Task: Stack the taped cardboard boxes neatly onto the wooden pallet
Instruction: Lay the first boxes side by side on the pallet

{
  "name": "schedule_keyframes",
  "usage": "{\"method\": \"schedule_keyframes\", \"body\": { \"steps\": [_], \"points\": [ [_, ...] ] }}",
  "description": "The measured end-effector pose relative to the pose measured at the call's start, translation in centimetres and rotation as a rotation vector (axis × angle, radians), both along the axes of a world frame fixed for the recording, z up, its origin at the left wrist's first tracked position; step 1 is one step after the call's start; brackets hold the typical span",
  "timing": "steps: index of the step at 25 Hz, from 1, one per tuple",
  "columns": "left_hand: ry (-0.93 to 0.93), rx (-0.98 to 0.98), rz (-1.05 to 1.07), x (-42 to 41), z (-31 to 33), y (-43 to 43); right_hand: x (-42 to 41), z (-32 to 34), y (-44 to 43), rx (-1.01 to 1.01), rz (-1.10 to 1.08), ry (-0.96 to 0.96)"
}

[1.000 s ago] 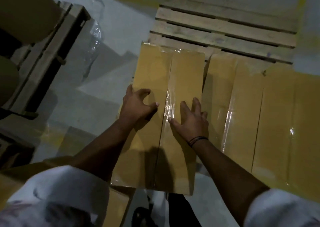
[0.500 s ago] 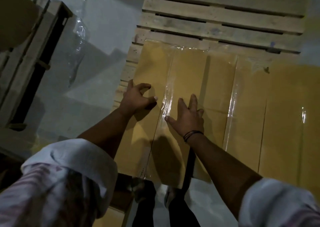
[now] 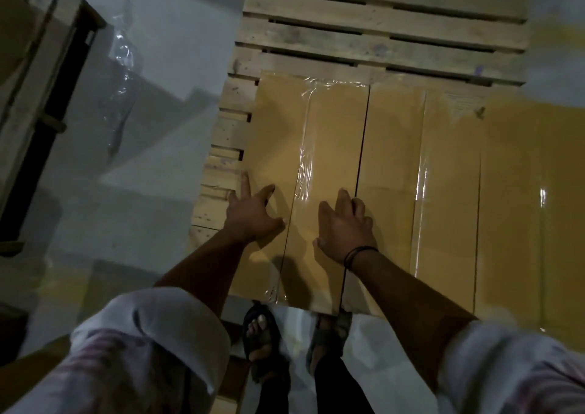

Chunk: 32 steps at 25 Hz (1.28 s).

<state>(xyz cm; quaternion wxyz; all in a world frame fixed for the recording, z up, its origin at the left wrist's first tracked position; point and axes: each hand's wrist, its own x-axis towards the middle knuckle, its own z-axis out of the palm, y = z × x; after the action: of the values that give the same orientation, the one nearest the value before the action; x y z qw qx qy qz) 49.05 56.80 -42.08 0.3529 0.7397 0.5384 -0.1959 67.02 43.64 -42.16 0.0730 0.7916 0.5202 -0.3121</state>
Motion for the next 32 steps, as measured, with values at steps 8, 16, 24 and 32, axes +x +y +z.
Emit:
{"method": "schedule_keyframes", "body": {
  "steps": [8, 16, 24, 32],
  "points": [
    [0.164, -0.004, -0.271, -5.4, 0.3, -8.6, -6.2, 0.2, -7.2, -0.107, 0.035, -0.004],
    [0.133, 0.016, -0.332, -7.4, 0.1, -10.3, -9.4, -0.1, -12.1, -0.114, -0.027, 0.000],
    [0.191, 0.130, -0.419, -8.9, -0.7, -12.3, -8.9, -1.6, -14.2, 0.031, 0.003, -0.079],
    [0.248, 0.213, -0.477, -8.4, -1.0, -12.3, -8.3, -1.5, -14.3, 0.059, 0.040, -0.125]
  ]
}}
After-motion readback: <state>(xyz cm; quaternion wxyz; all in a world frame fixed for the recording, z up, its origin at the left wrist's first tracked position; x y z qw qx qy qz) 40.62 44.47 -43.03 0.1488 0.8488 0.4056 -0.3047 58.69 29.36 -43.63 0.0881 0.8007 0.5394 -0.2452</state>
